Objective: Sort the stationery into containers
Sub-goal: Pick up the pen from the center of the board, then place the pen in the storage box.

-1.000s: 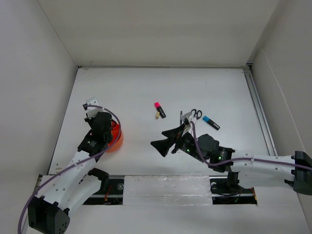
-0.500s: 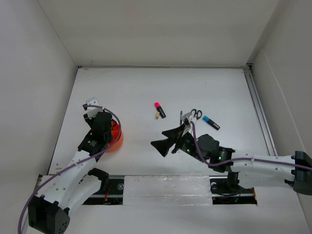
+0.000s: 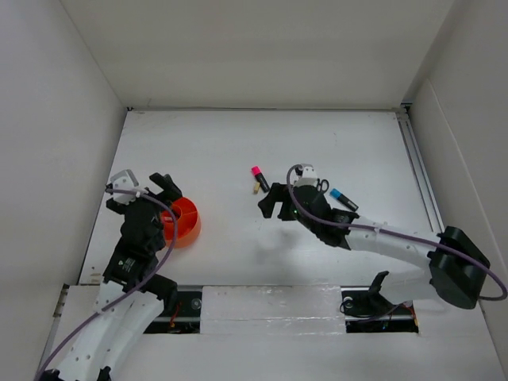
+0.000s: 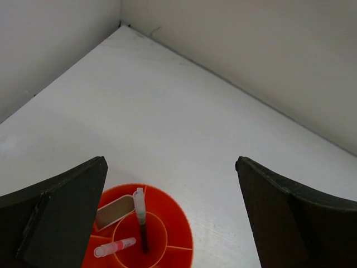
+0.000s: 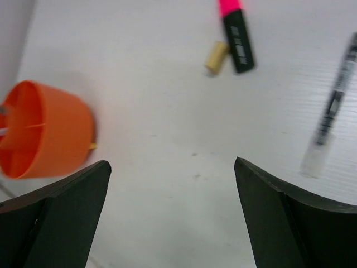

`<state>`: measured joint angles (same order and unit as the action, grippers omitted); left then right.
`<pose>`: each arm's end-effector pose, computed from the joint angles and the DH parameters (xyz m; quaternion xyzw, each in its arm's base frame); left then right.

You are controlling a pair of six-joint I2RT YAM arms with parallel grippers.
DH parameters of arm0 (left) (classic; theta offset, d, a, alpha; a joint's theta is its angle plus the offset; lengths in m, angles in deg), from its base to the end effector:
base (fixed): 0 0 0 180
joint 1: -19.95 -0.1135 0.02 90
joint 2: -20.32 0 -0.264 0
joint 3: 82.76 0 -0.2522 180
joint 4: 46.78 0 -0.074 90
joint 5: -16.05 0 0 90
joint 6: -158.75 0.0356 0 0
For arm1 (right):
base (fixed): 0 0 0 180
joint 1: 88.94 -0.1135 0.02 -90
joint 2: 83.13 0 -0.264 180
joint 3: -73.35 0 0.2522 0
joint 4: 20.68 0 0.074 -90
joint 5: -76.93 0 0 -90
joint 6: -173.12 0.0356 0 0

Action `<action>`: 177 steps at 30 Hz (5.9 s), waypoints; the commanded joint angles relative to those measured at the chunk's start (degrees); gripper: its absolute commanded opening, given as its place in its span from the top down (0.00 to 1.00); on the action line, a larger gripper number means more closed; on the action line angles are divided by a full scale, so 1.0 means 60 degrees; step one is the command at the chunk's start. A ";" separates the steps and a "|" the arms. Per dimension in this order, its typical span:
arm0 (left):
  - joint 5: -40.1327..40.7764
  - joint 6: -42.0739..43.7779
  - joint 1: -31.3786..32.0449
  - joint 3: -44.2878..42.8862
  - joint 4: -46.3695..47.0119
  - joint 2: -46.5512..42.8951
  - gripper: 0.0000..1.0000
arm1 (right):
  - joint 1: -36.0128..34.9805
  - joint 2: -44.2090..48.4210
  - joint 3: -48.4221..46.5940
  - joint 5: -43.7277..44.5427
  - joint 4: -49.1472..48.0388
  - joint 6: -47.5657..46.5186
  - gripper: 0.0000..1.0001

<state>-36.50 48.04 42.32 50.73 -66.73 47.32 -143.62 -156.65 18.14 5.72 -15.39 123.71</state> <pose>0.1236 -0.0275 0.3168 -0.2164 0.6755 -0.0330 0.7042 0.1731 0.2245 0.2443 -0.0125 0.8303 0.3071 0.4650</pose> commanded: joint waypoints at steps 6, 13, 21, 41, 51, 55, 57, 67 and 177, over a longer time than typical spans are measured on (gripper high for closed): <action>-0.1669 -0.0708 -0.0052 -0.1616 -0.0577 -0.0575 0.00 | 0.1758 -0.2084 -0.1644 -0.0392 0.2449 0.0807 0.09; -0.4089 0.0008 -0.0052 -0.1543 -0.0154 -0.2127 0.00 | 0.2198 -0.3624 -0.2642 0.0399 0.3506 0.0821 0.18; -0.4864 0.0112 -0.0052 -0.1631 -0.0154 -0.1805 0.00 | 0.2301 -0.3729 -0.2833 0.0984 0.4004 0.0968 0.21; -0.4440 -0.0079 -0.0052 -0.1631 -0.0330 -0.1791 0.00 | 0.2257 -0.5719 -0.3360 0.0736 0.4971 0.0455 0.96; -0.7279 0.0390 -0.0052 -0.1529 -0.0081 -0.0812 0.00 | 0.0926 -0.4101 -0.2453 0.0004 0.2440 -0.0511 1.00; -0.8086 0.0390 -0.0052 -0.1529 -0.0081 -0.0357 0.00 | -0.0231 -0.2607 -0.1867 0.0018 0.0525 -0.0819 1.00; -0.8176 0.0390 -0.0052 -0.1529 -0.0081 -0.0225 0.00 | -0.0830 -0.2120 -0.1400 0.0136 -0.0356 -0.0658 1.00; -0.8073 0.0289 -0.0052 -0.1616 -0.0271 0.0289 0.00 | -0.1638 -0.1590 -0.1060 -0.0875 -0.3625 -0.0482 1.00; 0.0921 0.0831 -0.0052 0.0127 0.0623 0.1639 0.63 | -0.2504 0.5032 0.3247 0.1117 -0.3848 -0.2080 0.00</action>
<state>-30.49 54.36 42.30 51.12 -63.54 59.08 -158.35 -126.33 37.92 10.79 -37.90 111.39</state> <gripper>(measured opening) 0.357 0.999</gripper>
